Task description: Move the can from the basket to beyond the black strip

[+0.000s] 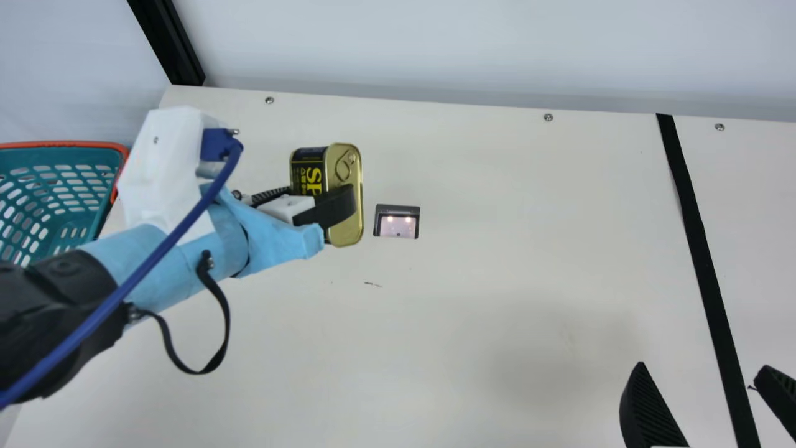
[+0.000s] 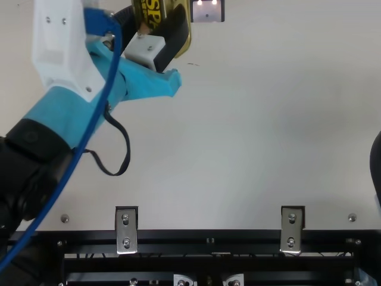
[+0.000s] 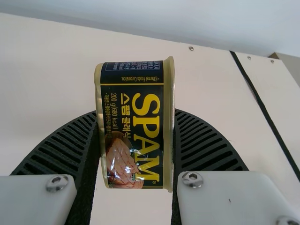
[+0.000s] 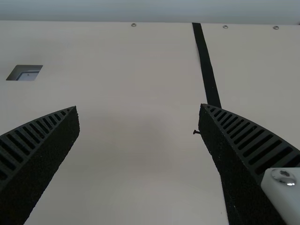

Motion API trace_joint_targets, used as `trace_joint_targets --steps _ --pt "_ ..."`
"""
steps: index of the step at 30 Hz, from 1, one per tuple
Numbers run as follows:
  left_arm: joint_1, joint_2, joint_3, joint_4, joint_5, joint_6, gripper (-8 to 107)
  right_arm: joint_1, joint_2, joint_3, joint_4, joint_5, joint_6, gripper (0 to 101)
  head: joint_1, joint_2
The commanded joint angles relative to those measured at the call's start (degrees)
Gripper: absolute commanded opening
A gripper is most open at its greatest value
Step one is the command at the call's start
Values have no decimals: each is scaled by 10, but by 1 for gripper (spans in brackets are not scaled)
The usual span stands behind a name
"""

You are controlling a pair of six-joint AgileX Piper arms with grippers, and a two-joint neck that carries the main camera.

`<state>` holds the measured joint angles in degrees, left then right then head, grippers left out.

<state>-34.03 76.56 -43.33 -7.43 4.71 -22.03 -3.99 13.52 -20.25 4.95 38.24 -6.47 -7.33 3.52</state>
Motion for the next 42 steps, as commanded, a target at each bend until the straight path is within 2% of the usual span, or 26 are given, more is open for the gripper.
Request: trace_joint_targets --steps 1,9,17,33,42 --pt "1 10 4 -2 -26 17 10 0 0 0 0 0 0 101 -20 -3" --pt "4 61 6 -6 -94 61 10 0 0 0 0 0 0 101 -20 -3" --pt "-15 119 -20 -23 -134 86 10 0 0 0 0 0 0 101 -20 -3" --pt "-23 202 -101 -18 -147 97 10 0 0 0 0 0 0 101 -20 -3" --pt "-17 224 -114 -17 -161 106 10 0 0 0 0 0 0 101 -20 -3"
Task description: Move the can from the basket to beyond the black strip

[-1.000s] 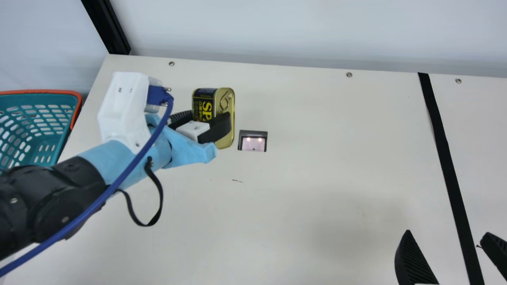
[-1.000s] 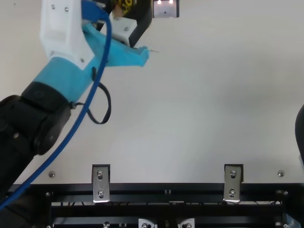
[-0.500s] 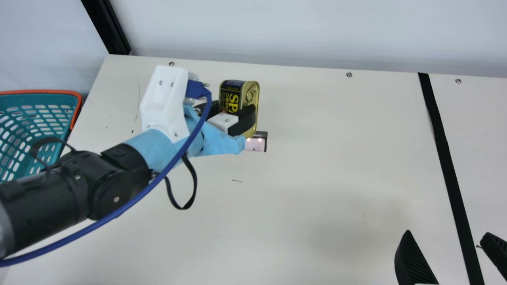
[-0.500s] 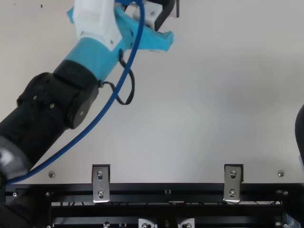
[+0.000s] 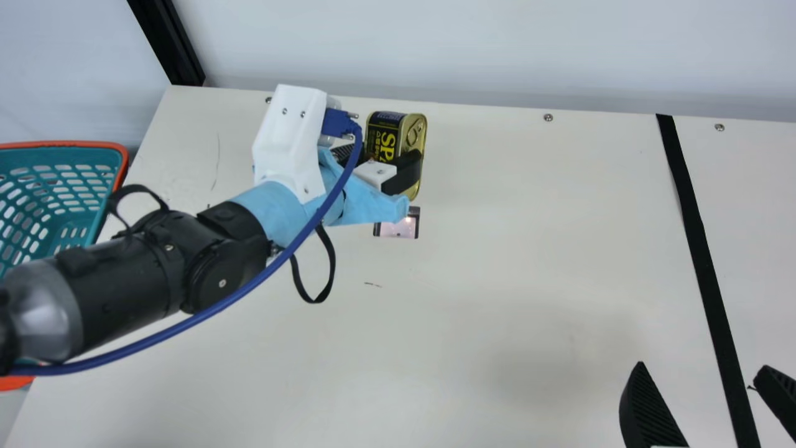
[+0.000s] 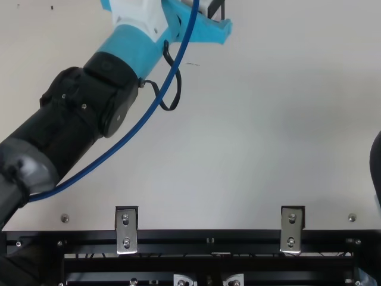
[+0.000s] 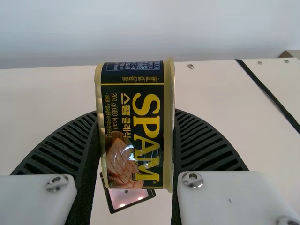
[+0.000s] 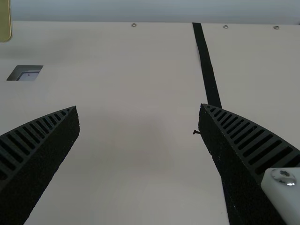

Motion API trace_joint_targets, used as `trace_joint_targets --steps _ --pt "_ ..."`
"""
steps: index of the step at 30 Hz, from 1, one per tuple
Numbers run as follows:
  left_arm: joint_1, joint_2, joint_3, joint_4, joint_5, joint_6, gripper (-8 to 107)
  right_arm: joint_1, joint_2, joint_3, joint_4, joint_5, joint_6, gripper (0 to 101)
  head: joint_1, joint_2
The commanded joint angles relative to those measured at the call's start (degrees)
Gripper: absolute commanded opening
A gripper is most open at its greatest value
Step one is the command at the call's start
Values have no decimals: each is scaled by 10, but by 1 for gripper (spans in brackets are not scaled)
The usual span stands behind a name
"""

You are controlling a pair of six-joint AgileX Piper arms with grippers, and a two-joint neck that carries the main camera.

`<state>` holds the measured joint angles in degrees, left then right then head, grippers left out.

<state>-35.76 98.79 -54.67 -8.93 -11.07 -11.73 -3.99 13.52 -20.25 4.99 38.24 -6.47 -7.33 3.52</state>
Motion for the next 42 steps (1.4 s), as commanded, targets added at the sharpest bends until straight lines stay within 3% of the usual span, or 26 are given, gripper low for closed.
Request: trace_joint_targets --steps 1,18,42 --pt "1 4 0 -3 -6 4 10 0 0 0 0 0 0 101 -20 -3" --pt "-5 29 6 -68 -42 65 10 0 0 0 -1 0 0 101 -20 -3" --pt "-87 -109 82 -115 49 139 10 0 0 0 0 0 0 101 -20 -3"
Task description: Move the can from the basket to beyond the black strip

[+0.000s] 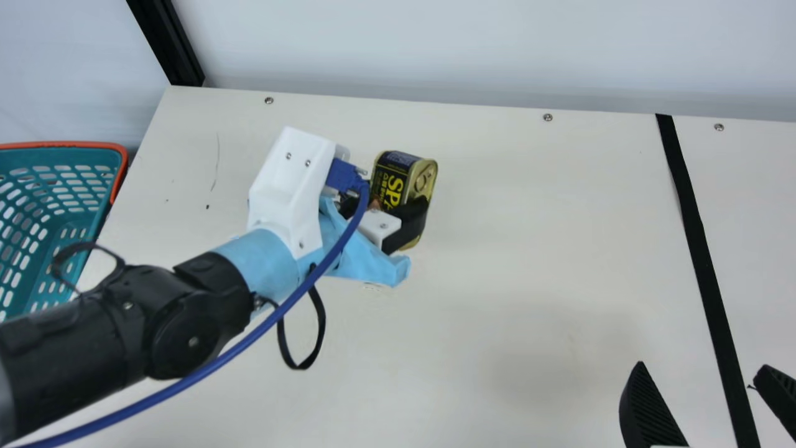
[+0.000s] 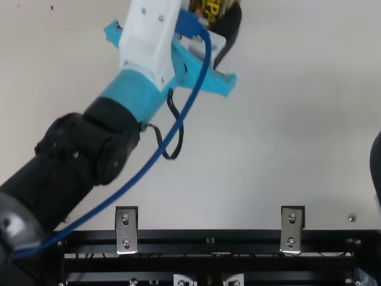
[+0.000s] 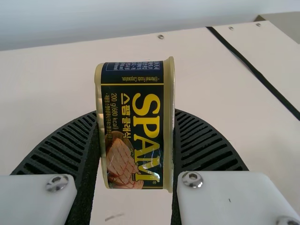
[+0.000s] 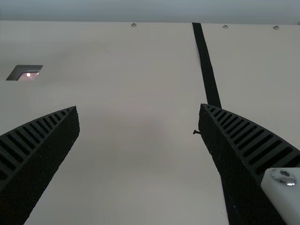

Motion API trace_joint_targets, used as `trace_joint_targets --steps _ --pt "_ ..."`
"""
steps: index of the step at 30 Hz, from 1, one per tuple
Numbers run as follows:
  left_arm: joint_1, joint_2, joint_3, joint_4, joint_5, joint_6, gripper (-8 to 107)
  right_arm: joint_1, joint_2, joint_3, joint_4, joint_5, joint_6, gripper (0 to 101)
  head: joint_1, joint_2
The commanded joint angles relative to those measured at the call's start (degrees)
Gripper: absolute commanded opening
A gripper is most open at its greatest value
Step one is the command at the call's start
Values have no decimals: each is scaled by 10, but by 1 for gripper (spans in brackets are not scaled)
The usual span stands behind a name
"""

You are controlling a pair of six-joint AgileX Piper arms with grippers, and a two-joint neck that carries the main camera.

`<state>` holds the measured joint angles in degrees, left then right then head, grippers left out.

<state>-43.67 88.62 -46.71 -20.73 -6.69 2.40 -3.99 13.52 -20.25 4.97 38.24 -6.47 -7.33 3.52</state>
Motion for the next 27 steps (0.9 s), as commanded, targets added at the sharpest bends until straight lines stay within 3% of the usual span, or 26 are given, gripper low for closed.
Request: trace_joint_targets --steps 1,15,27 --pt "-14 -14 6 3 9 -1 10 0 0 0 0 0 0 101 -20 -3" --pt "-28 -39 23 7 25 6 10 14 15 -10 15 -7 10 101 -20 -3" --pt "-28 -39 23 7 25 6 10 81 150 -83 114 -98 54 101 -20 -3"
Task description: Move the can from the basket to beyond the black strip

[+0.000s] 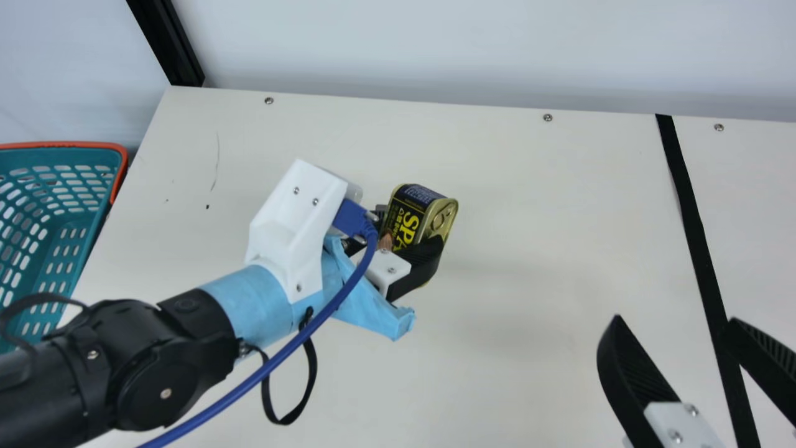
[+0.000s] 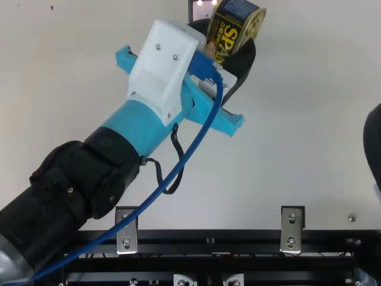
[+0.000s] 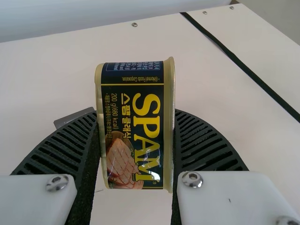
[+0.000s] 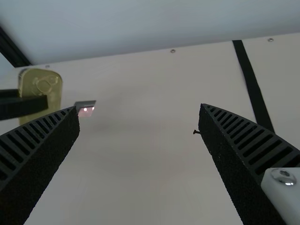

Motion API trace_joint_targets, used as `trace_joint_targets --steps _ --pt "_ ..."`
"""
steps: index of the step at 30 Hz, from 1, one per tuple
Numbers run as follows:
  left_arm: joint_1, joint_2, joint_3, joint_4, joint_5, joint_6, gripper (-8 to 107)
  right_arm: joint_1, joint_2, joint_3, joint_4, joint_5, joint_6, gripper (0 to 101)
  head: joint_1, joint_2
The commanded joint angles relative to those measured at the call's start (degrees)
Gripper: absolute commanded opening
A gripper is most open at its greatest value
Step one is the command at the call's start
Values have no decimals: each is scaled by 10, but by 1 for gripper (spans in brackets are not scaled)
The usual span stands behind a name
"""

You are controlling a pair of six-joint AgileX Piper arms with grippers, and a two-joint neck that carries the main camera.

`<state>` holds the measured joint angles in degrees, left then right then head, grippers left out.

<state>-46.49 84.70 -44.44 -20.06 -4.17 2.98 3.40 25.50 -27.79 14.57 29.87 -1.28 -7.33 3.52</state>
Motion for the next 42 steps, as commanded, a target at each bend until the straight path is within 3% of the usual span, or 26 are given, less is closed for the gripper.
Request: trace_joint_targets --steps 1,9,17,29,42 --pt "0 0 0 0 0 0 10 12 44 -13 27 -23 4 101 -20 -3" --pt "0 0 0 0 0 0 10 57 148 -51 133 -74 -3 101 -20 -3" --pt "0 0 0 0 0 0 10 88 239 -82 270 -102 -52 101 -20 -3" --pt "0 0 0 0 0 0 10 93 341 -128 452 -90 -204 101 -20 -3" --pt "0 0 0 0 0 0 10 102 431 -160 565 -77 -365 101 -20 -3"
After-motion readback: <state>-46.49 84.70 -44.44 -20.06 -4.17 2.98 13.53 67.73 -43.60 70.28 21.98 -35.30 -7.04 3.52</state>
